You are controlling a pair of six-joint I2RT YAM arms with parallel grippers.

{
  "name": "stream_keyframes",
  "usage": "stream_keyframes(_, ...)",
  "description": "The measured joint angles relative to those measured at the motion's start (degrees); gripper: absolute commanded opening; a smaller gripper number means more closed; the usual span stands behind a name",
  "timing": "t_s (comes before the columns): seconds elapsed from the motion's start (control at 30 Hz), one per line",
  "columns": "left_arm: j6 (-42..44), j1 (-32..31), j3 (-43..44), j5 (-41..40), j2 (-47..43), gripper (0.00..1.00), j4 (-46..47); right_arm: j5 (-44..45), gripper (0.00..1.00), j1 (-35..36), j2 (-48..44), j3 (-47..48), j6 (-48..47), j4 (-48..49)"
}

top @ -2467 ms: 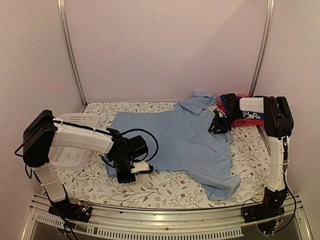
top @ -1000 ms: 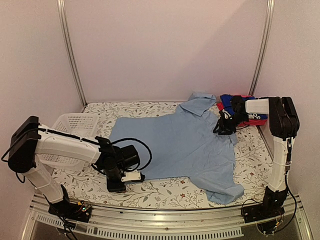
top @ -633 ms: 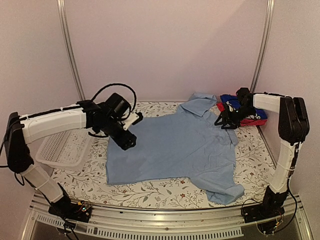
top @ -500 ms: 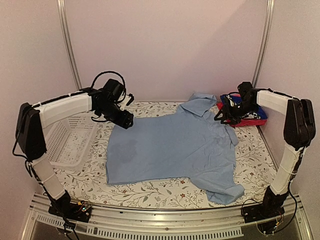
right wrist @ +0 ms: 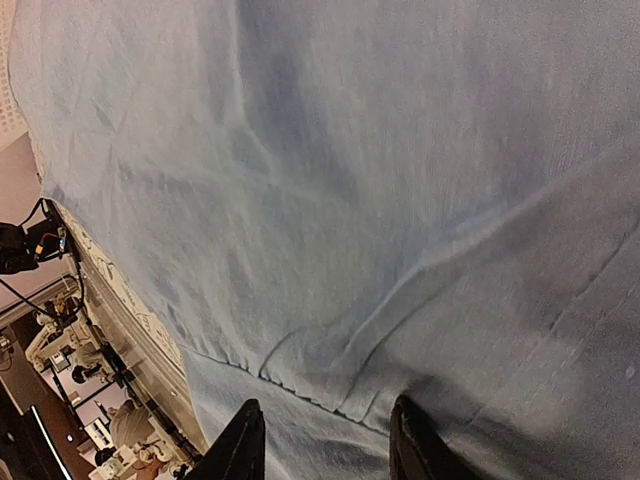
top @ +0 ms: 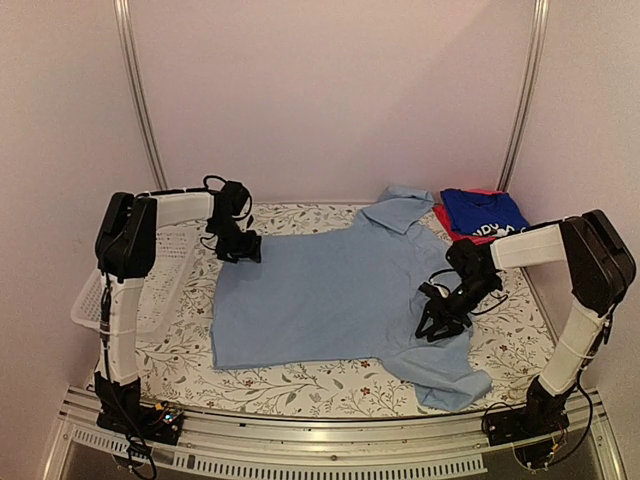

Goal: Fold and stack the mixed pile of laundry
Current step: Smooth out the flattened shirt at the center of the board.

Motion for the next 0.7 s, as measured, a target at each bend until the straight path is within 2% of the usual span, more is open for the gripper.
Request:
stream_keyframes(0.17, -1.9, 1.8, 3.0, 0.3, 2.6, 0.70, -0.5, -1.0, 0.42, 0.2, -4.2, -6.7, 0.8, -0.1)
stream_keyframes(0.27, -2.8, 2.7, 6.1, 1.0, 4.7, 0.71, -1.0, -1.6, 0.43, 0.2, -3.1, -5.6, 1.3, -0.7)
stream_keyframes(0.33, -3.1, 3.5, 10.2, 1.5, 7.0, 0.73, -1.3, -2.7, 0.47, 0.2, 0.4, -1.5, 1.8, -2.1)
stream_keyframes(0.4, -3.3, 4.3, 14.0, 2.3, 9.2, 0.78, -1.6, -3.3, 0.54, 0.2, 4.0, 4.2, 2.2, -2.5)
stream_keyframes(0.43, -3.4, 4.7, 15.3, 2.7, 9.8, 0.83, -1.3, -2.7, 0.58, 0.2, 5.4, 7.4, 2.3, -2.4)
stream_keyframes(0.47, -3.2, 5.0, 15.6, 2.7, 10.0, 0.92, -1.2, -2.4, 0.61, 0.2, 6.0, 10.6, 2.2, -2.3)
stream_keyframes(0.5, -2.9, 5.0, 15.4, 2.8, 9.7, 0.99, -1.1, -2.2, 0.62, 0.1, 5.9, 12.8, 2.4, -2.1)
stream_keyframes(0.6, -3.3, 4.8, 8.0, 2.4, 3.8, 1.00, 1.7, -1.6, 0.69, -0.3, 1.4, 15.6, 3.4, -1.5)
stream_keyframes(0.63, -3.5, 4.4, 4.7, 2.3, 0.5, 1.00, 2.3, -1.3, 0.74, -0.5, -1.2, 15.3, 4.0, -1.8)
stream_keyframes(0.7, -5.1, 3.1, -3.2, 2.3, -8.5, 1.00, 3.9, -1.1, 0.90, -1.1, -7.2, 13.0, 5.2, -2.1)
